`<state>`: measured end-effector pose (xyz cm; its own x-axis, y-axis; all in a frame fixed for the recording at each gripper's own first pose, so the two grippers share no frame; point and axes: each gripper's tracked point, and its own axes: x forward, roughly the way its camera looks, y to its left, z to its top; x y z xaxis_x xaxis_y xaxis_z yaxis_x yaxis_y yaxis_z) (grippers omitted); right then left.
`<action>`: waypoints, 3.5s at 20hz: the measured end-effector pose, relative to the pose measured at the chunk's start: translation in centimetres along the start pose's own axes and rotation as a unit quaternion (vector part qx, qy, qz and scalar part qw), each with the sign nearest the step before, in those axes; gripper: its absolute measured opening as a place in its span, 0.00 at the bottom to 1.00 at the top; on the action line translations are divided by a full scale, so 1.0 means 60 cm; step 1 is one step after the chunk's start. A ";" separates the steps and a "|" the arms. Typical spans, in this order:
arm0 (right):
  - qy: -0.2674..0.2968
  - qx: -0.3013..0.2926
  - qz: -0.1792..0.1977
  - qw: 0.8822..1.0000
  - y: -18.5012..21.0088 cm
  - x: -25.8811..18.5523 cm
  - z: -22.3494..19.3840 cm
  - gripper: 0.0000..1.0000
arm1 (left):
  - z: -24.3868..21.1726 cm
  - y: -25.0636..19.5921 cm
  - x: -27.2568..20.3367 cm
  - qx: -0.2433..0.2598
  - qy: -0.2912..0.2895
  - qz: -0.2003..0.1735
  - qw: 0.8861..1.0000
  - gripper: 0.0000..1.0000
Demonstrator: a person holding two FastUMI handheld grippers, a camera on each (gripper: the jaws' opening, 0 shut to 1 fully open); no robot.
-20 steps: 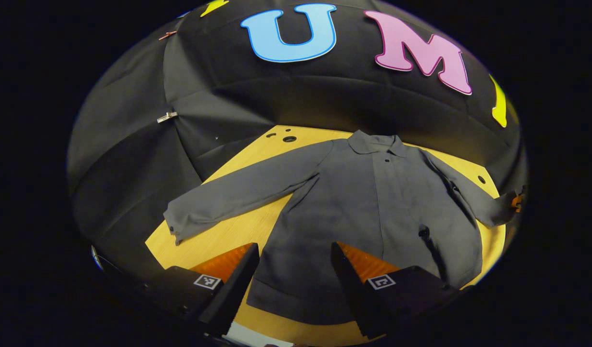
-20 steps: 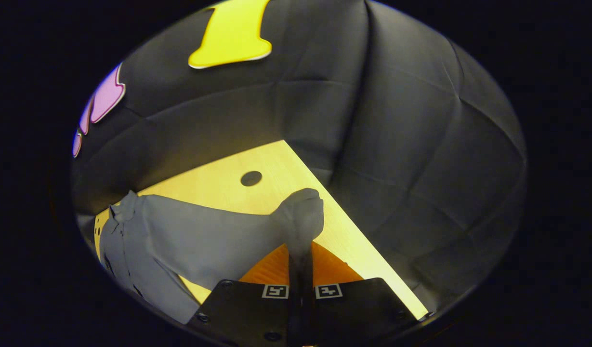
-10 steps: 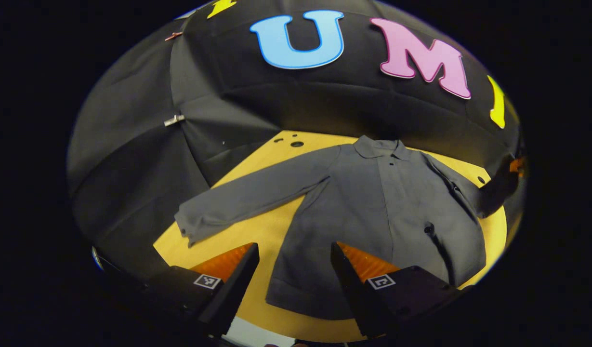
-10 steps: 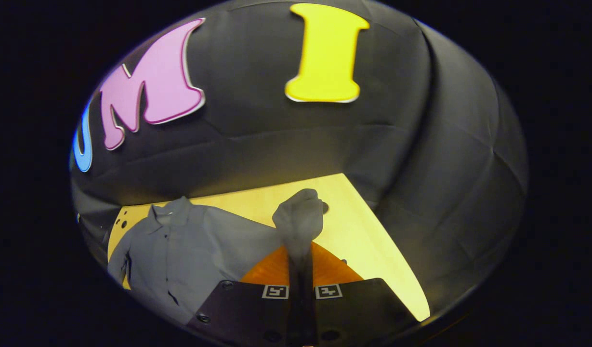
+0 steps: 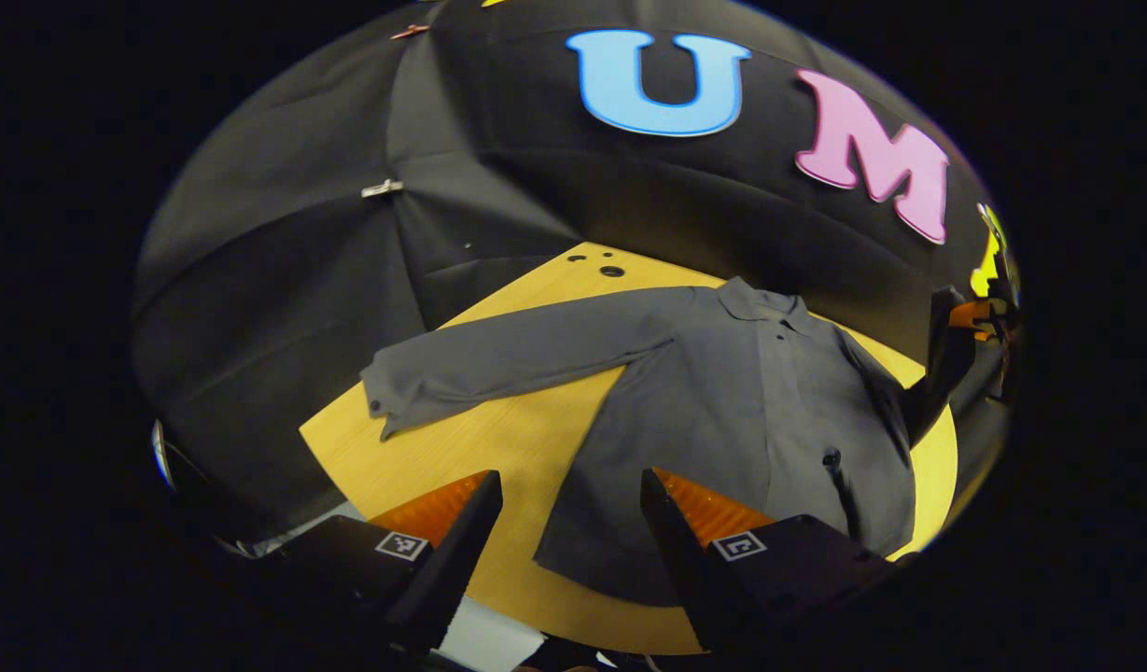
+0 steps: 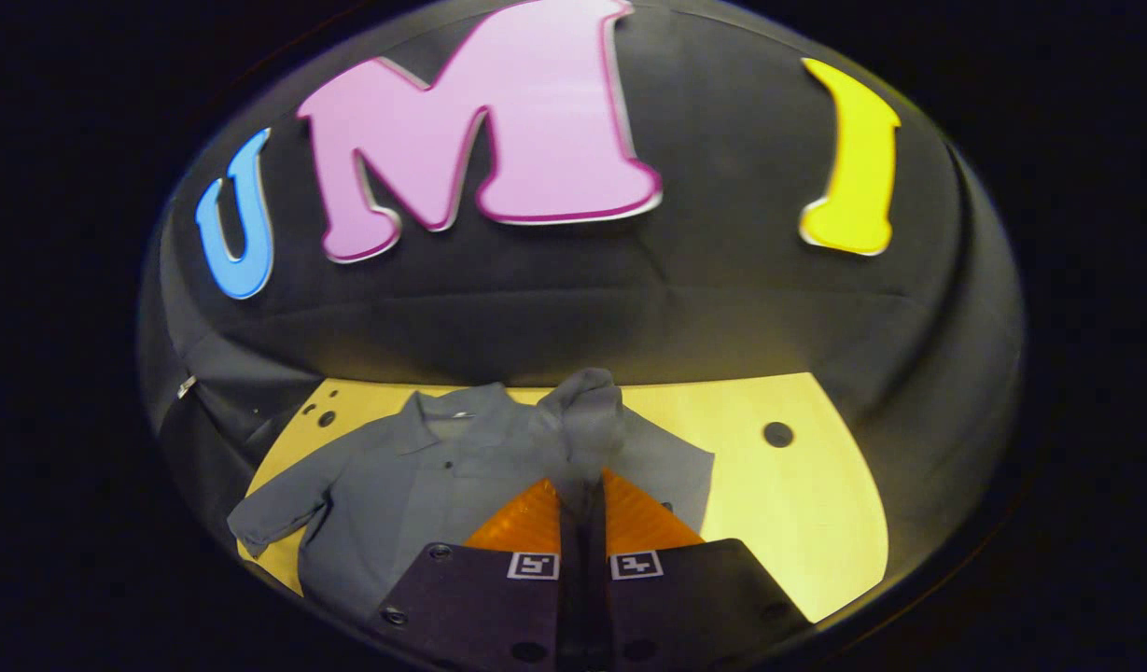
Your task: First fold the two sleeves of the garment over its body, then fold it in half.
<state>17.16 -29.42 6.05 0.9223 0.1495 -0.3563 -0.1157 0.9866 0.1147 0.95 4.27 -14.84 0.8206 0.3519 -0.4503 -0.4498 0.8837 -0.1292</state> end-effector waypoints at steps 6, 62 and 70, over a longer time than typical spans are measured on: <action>0.027 -0.011 0.094 0.995 0.149 0.000 -0.015 0.05 | -0.007 0.096 0.004 -0.037 -0.003 0.051 0.998 0.96; 0.137 0.110 0.029 0.984 0.090 -0.307 -0.334 0.99 | 0.068 0.297 0.375 -0.010 0.009 0.081 0.997 0.60; 0.130 0.117 0.028 0.984 0.047 -0.296 -0.333 0.99 | 0.085 0.257 0.363 0.056 0.018 0.106 0.993 0.06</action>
<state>-6.91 -28.03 -5.80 0.7876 0.2451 -0.5654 -0.0478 0.9390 0.3405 13.69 27.11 -22.14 0.6977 0.5244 -0.4881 -0.5677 0.8203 0.0698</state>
